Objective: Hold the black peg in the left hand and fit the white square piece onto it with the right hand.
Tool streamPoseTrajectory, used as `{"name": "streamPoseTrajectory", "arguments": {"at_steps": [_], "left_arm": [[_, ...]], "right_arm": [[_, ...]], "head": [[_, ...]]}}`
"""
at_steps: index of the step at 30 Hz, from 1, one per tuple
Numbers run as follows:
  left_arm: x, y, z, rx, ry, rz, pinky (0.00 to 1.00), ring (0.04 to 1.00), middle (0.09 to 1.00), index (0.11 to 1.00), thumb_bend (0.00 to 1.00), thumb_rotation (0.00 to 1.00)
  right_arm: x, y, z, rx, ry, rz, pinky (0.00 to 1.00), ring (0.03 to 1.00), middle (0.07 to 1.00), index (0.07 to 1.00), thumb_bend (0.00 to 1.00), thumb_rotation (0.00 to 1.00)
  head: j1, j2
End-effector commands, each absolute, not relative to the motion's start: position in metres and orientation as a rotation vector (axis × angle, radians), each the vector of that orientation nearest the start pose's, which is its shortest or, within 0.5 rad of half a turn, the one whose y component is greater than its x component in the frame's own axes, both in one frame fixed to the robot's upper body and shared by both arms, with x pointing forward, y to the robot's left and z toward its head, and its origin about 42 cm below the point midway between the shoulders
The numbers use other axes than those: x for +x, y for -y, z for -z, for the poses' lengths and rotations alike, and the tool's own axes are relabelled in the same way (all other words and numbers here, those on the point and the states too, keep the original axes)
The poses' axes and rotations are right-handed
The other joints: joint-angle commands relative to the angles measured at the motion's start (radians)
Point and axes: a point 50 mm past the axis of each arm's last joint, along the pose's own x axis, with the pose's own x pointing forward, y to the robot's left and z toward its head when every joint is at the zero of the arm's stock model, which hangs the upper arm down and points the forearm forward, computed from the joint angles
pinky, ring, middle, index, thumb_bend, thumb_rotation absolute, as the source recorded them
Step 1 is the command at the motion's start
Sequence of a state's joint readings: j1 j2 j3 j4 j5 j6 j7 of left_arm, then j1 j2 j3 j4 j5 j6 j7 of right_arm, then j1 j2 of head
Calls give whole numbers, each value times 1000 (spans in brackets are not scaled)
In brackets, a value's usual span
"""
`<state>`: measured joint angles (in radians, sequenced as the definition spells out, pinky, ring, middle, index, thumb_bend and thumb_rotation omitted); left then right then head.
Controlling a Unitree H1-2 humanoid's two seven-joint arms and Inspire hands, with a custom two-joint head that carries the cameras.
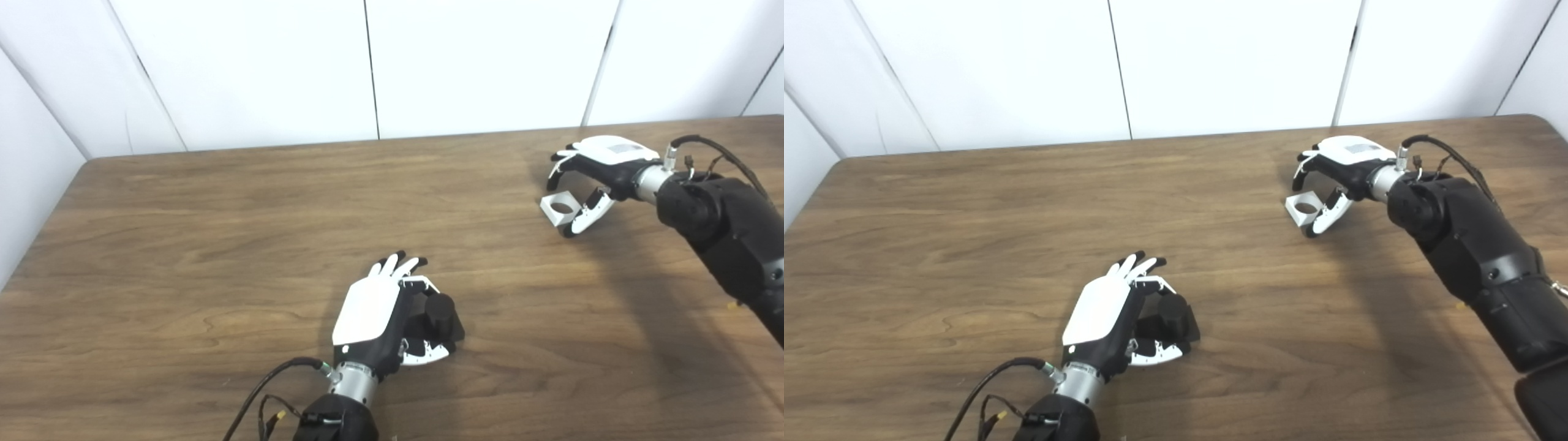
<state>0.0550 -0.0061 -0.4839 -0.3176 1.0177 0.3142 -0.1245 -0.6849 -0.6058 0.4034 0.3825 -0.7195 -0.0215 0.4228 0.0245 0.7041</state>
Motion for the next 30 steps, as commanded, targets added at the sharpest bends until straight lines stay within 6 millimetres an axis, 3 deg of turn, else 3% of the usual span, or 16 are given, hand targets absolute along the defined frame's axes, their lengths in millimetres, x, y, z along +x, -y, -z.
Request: {"name": "streamPoseTrajectory", "arguments": {"at_steps": [1,12,30], "left_arm": [[238,-91,-155,949,132,260,991,990,910,493,523,63],[236,-89,-155,951,134,256,976,982,905,492,524,62],[236,-88,-156,946,139,255,981,985,907,492,523,62]], "right_arm": [[482,300,-271,-1543,88,-457,1000,1000,945,705,826,258],[485,293,-267,-1589,84,-495,1000,1000,943,695,831,252],[489,305,-269,-1617,76,-498,1000,1000,926,645,812,234]], "head": [[0,0],[7,4],[2,11]]}}
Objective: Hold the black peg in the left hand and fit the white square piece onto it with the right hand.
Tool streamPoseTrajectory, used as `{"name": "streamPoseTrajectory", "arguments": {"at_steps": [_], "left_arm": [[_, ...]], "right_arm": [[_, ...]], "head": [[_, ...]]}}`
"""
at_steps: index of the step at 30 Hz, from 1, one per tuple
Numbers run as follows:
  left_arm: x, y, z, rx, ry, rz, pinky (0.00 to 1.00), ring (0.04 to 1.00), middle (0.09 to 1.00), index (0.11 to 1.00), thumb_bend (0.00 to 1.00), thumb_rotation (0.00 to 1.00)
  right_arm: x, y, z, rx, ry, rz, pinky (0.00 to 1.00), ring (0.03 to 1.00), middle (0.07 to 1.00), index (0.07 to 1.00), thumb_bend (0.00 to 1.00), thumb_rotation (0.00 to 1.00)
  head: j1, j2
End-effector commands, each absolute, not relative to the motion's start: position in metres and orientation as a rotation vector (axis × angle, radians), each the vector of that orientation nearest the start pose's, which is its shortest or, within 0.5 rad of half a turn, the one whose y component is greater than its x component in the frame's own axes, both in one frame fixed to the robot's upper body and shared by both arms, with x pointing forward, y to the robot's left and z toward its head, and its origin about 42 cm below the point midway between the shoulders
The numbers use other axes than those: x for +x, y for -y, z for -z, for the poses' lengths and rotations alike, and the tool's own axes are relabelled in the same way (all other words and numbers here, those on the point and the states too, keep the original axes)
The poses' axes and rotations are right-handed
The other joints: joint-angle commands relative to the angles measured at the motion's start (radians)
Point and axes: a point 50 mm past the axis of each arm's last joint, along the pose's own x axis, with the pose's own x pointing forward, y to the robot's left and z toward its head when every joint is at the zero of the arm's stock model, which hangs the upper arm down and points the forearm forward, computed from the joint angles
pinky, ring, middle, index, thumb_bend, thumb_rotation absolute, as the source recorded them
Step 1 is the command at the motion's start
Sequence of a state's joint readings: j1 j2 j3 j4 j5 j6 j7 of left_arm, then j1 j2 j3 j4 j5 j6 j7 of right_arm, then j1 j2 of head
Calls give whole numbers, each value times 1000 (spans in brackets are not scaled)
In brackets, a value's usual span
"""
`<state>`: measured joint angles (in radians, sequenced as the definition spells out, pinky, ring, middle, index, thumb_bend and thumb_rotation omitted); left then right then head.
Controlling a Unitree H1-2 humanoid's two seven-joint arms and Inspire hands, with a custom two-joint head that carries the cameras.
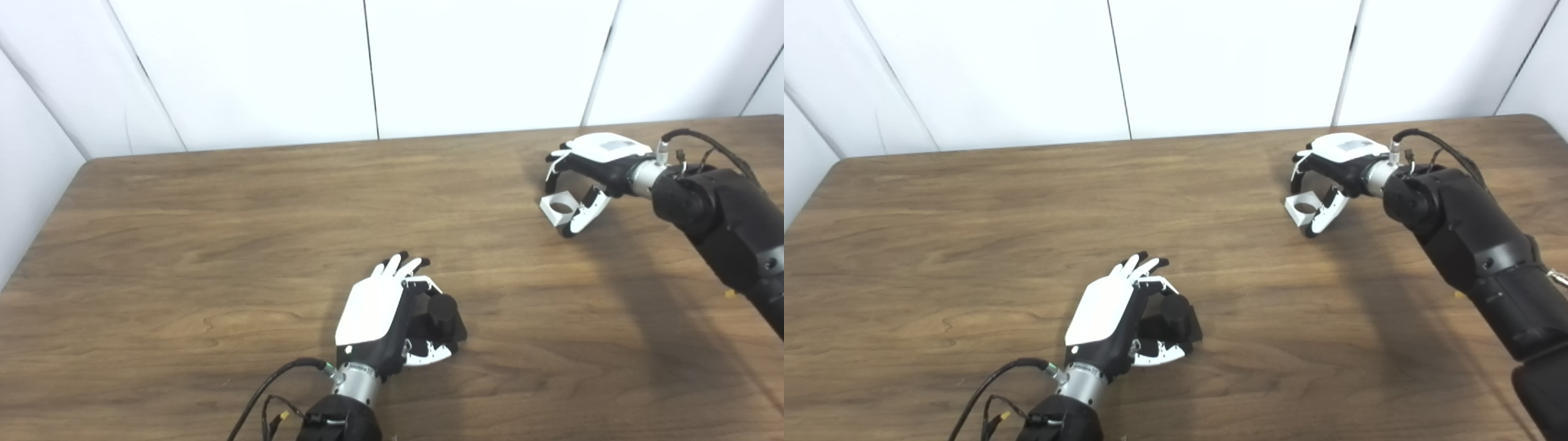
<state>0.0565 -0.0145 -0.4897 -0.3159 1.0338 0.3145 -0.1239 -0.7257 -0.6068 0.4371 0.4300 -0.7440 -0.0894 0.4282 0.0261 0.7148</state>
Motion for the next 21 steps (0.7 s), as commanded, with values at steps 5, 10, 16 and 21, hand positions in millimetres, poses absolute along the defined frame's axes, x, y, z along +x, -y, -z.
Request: {"name": "streamPoseTrajectory", "arguments": {"at_steps": [5,10,16,21], "left_arm": [[236,-89,-156,936,141,254,987,988,908,492,523,61],[237,-88,-157,937,139,251,987,989,908,492,523,61],[237,-88,-158,931,140,254,994,992,910,492,523,59],[237,-88,-158,928,138,253,996,994,909,492,523,59]], "right_arm": [[489,308,-268,-1618,77,-505,1000,1000,920,625,800,225],[488,309,-267,-1624,73,-509,1000,1000,919,605,788,207],[488,310,-267,-1617,82,-510,1000,1000,913,495,534,148],[487,310,-268,-1614,83,-511,1000,1000,914,492,525,145]], "head": [[0,0],[-1,0],[-4,0],[-3,1]]}}
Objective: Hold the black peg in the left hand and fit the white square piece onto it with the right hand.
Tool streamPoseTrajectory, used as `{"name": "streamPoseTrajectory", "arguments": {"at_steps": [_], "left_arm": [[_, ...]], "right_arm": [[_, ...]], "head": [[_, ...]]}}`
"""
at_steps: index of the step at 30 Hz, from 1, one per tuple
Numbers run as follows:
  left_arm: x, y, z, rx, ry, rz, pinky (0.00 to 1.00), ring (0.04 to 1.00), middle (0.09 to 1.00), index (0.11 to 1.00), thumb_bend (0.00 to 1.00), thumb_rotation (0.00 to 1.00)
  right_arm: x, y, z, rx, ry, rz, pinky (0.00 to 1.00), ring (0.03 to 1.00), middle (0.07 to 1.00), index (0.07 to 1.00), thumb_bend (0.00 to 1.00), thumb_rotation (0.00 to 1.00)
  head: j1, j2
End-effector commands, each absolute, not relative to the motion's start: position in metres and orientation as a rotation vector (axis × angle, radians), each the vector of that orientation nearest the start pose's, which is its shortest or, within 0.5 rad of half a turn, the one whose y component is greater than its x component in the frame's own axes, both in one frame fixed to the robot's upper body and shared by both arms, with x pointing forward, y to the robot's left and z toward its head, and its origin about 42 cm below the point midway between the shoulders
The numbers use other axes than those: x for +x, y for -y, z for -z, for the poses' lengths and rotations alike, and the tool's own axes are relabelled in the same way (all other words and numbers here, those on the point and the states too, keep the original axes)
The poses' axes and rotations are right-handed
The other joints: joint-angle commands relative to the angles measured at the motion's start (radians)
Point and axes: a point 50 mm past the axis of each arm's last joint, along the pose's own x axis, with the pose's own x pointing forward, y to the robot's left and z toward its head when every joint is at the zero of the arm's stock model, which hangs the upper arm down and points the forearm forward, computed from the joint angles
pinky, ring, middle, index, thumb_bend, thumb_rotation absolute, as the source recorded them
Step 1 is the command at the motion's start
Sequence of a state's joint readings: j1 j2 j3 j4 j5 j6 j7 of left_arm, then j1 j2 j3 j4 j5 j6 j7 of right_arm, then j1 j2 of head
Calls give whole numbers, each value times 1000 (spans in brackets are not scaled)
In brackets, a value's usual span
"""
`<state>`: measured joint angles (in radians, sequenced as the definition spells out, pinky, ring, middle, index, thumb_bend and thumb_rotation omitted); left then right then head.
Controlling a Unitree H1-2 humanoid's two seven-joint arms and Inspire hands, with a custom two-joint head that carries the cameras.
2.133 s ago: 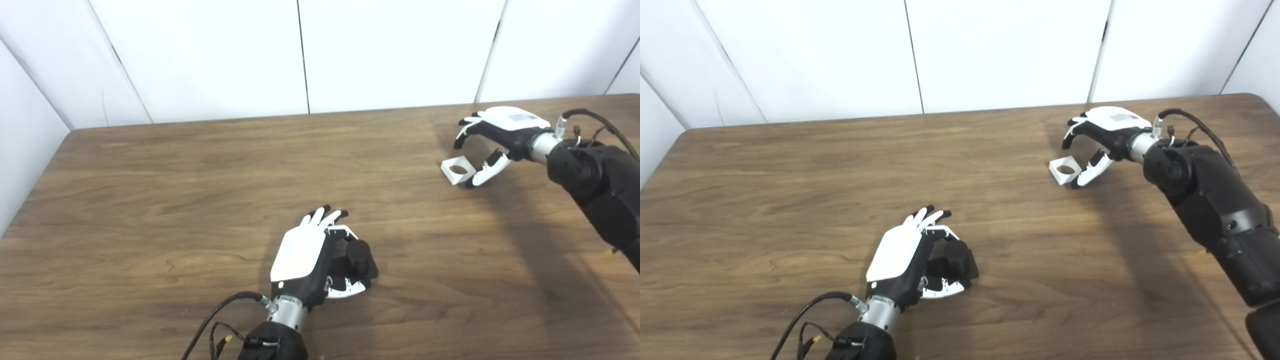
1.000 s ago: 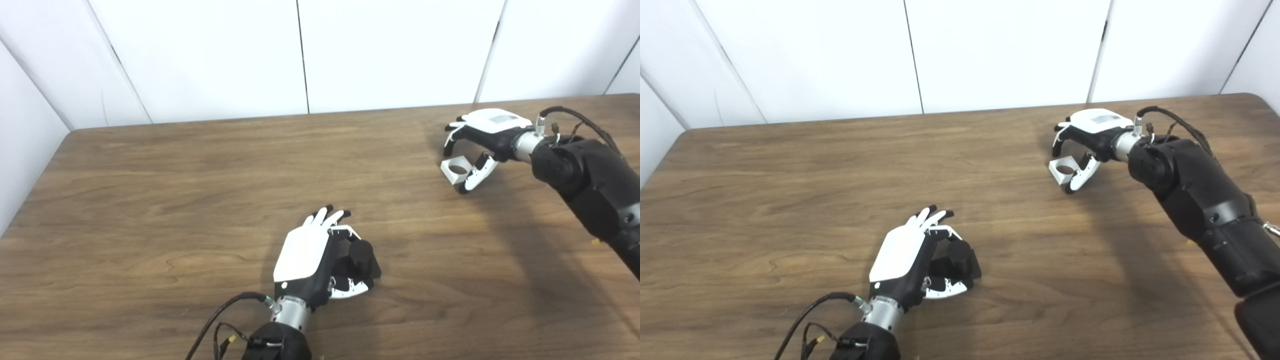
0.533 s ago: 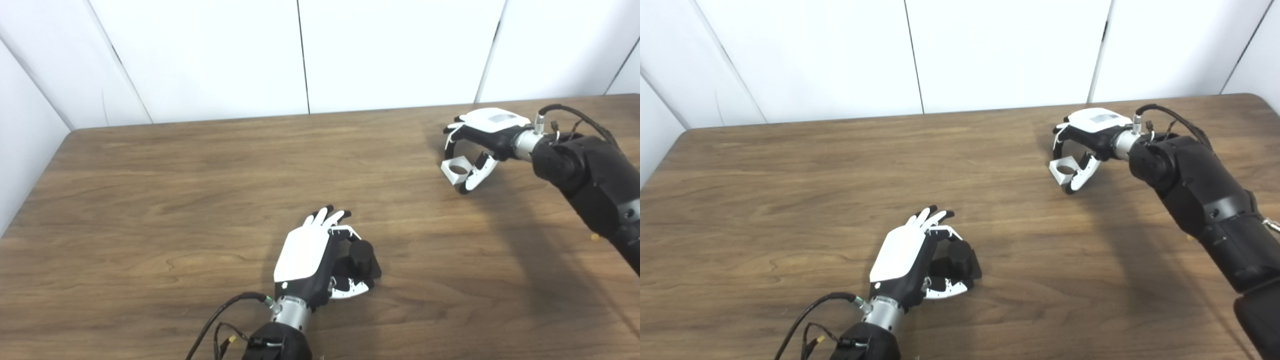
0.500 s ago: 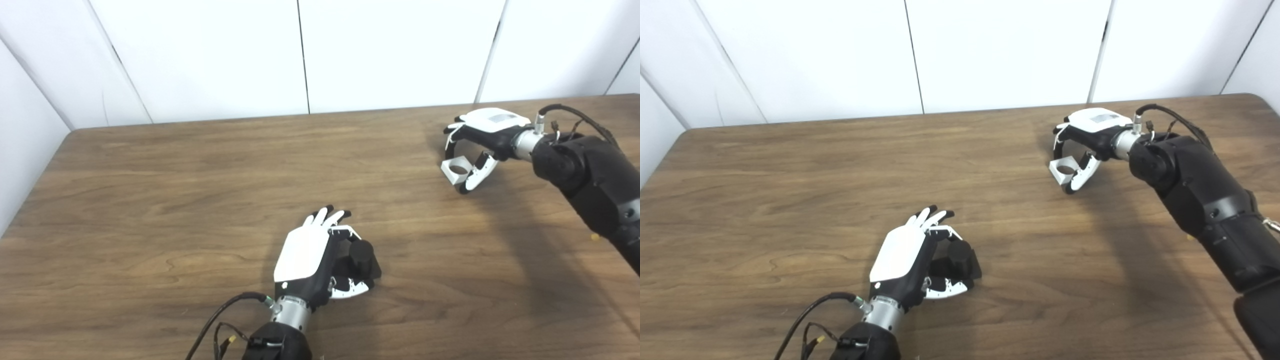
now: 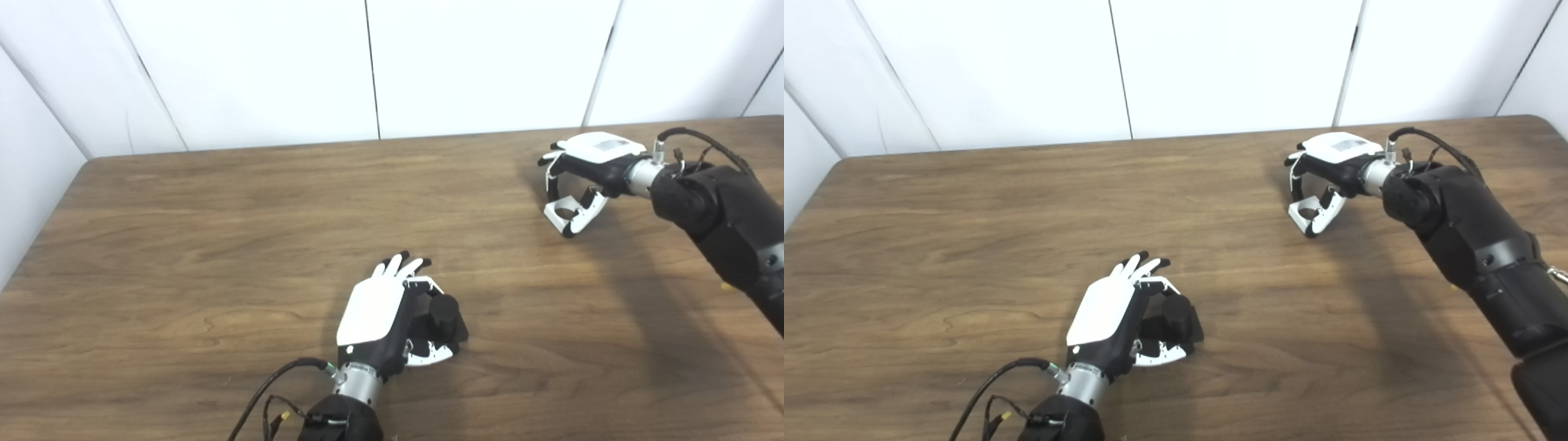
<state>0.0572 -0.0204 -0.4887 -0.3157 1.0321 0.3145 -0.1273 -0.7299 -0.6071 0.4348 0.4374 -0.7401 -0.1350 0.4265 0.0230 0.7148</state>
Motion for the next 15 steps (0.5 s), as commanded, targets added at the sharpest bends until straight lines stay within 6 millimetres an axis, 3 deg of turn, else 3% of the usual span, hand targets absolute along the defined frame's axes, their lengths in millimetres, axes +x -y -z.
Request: {"name": "streamPoseTrajectory", "arguments": {"at_steps": [1,15], "left_arm": [[237,-88,-159,927,137,253,997,995,909,492,523,59],[237,-87,-159,928,140,252,1000,995,910,492,523,58]], "right_arm": [[487,310,-268,-1615,80,-512,1000,1000,915,492,525,145],[485,313,-265,-1603,60,-515,1000,1000,925,492,523,138]], "head": [[0,1],[2,2]]}}
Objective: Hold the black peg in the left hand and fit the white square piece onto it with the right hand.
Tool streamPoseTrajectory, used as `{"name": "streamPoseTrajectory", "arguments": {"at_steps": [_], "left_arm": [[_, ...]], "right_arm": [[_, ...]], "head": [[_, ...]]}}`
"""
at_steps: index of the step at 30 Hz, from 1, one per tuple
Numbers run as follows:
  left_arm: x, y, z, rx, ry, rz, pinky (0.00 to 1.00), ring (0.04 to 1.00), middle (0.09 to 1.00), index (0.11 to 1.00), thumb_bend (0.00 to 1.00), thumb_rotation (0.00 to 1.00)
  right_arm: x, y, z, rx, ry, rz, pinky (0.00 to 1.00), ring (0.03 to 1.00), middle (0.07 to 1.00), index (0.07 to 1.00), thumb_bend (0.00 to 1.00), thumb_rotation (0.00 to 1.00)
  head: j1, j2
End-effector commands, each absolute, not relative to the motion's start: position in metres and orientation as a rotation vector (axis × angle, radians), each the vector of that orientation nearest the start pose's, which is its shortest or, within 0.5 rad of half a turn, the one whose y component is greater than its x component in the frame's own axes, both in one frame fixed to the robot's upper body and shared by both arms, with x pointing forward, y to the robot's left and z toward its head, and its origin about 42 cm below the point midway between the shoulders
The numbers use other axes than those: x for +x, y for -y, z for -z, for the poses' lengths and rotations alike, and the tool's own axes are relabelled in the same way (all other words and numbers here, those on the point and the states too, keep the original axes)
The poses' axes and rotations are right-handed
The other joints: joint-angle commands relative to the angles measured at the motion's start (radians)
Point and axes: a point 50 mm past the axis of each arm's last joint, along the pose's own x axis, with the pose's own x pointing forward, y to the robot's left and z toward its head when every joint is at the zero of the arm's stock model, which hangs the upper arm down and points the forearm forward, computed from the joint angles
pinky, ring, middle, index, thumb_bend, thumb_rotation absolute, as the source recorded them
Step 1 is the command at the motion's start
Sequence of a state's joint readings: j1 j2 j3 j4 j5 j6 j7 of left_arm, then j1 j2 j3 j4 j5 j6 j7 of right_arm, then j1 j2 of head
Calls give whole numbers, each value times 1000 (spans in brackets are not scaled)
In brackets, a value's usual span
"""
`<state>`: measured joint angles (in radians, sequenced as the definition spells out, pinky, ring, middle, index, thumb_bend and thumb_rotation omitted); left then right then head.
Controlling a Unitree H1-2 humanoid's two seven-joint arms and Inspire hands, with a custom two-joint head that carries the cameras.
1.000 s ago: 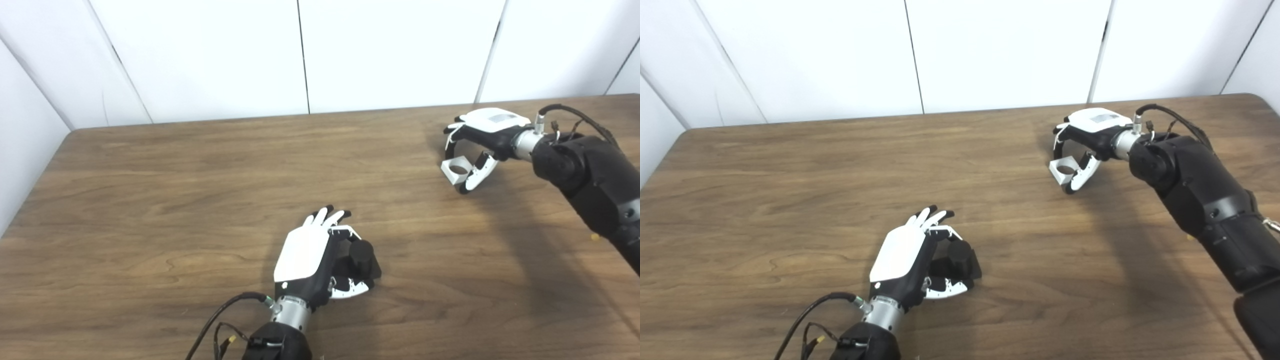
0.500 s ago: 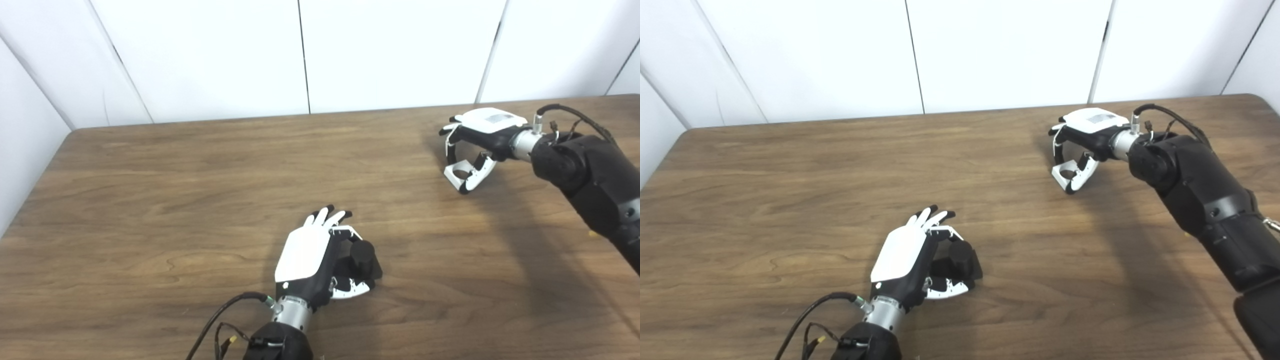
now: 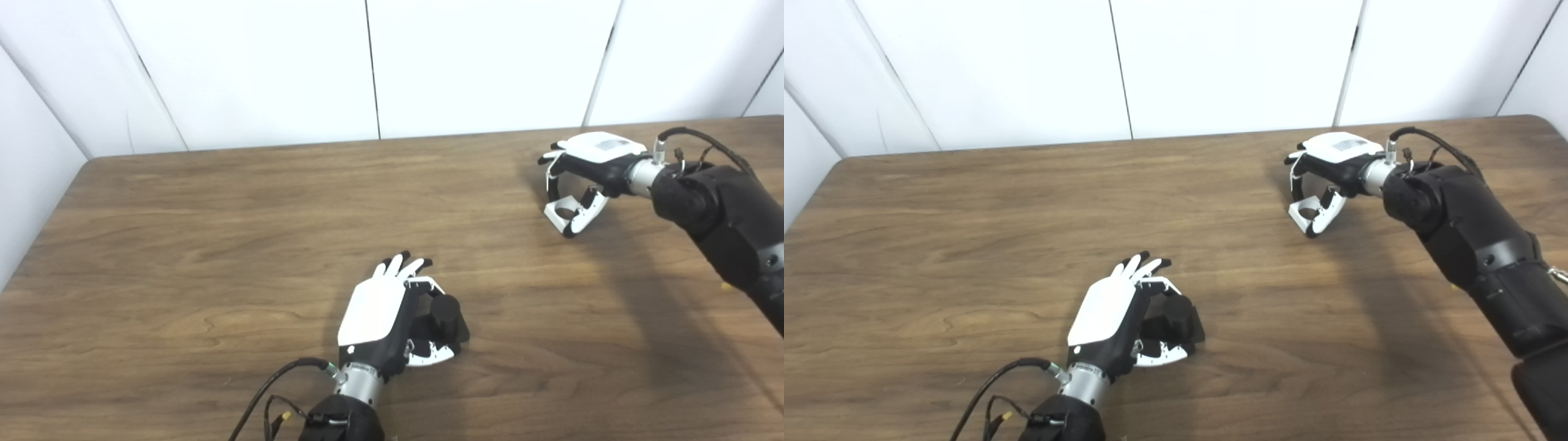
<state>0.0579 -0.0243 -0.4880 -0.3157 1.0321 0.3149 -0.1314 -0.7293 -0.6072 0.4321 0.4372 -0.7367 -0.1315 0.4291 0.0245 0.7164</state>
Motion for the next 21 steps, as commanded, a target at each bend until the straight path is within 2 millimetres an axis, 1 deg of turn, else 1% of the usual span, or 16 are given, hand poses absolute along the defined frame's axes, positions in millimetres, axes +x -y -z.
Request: {"name": "streamPoseTrajectory", "arguments": {"at_steps": [1,12,21], "left_arm": [[237,-87,-159,928,140,252,999,994,910,492,523,58],[237,-87,-159,924,138,251,998,994,909,492,523,58],[238,-87,-158,915,131,254,1000,1000,912,492,523,59]], "right_arm": [[485,313,-264,-1603,61,-514,1000,1000,924,491,523,138],[483,313,-265,-1586,72,-506,999,1000,921,490,524,139],[479,312,-274,-1575,101,-498,997,1000,922,490,524,142]], "head": [[1,1],[1,-1],[2,-3]]}}
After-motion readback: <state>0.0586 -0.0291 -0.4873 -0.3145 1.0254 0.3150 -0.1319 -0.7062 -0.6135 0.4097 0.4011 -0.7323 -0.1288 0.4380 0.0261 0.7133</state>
